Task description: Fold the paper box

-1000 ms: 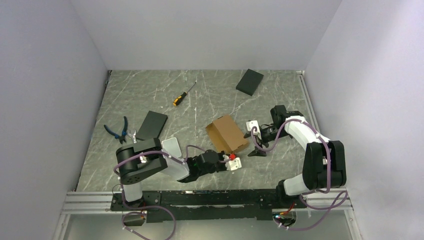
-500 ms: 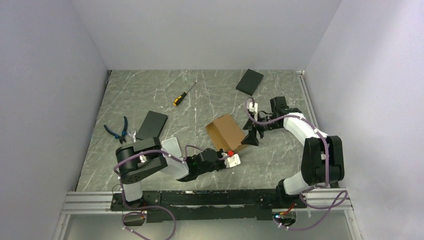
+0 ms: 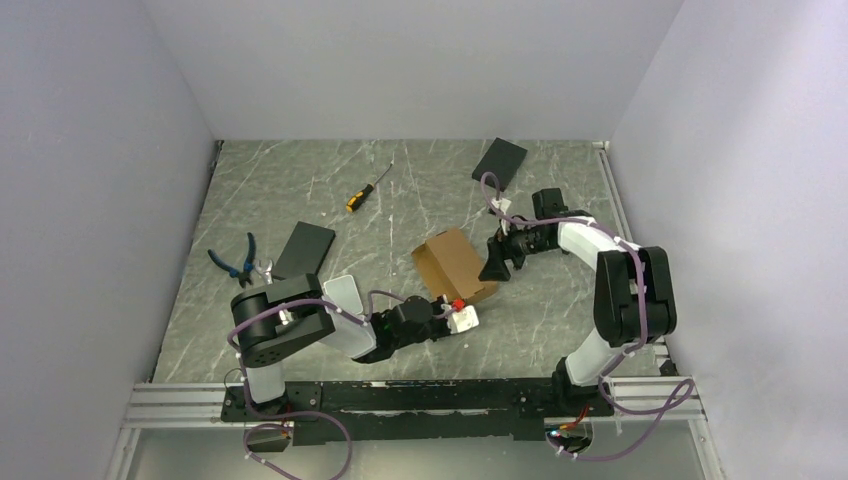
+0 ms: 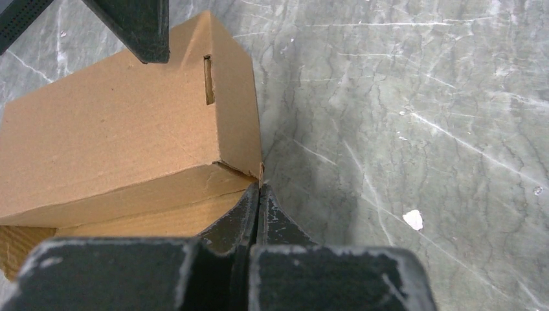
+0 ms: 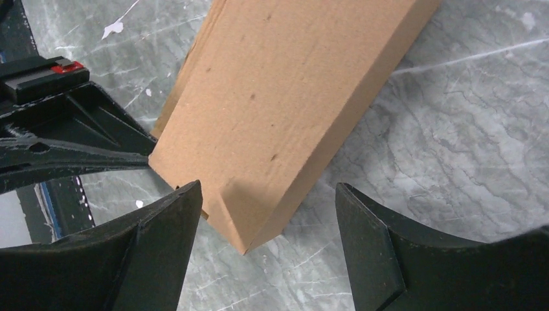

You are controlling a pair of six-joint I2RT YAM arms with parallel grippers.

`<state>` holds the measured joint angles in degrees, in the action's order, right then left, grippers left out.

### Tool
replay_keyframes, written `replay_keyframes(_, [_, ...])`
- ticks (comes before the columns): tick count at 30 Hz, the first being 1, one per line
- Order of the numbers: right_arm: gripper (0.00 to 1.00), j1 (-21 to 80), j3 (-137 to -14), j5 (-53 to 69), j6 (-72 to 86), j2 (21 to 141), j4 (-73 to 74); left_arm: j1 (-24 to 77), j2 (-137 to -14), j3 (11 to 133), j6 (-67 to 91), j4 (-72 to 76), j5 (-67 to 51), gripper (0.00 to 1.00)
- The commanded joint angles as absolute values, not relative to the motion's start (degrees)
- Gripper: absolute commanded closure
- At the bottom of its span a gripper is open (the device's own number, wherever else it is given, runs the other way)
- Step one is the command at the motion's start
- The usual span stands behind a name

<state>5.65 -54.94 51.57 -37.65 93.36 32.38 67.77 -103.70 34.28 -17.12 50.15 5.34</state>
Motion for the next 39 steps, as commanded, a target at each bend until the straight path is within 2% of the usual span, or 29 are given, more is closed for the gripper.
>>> replay_keyframes(1, [0.24,6.33,-57.55,49.63,-34.75,94.83,31.08,67.24,-102.30,33.45,-15.40,51.64,4.86,1.00])
replay_keyframes(14, [0.37,6.81,-58.97,46.75,-34.98,97.83,32.52,66.33,-101.97,31.53,-12.54,54.54,4.85,1.00])
replay_keyframes(39, [0.39,7.80,-59.50,44.03,-34.39,98.88,32.52,63.74,-101.60,30.68,-7.51,55.39,2.23,1.00])
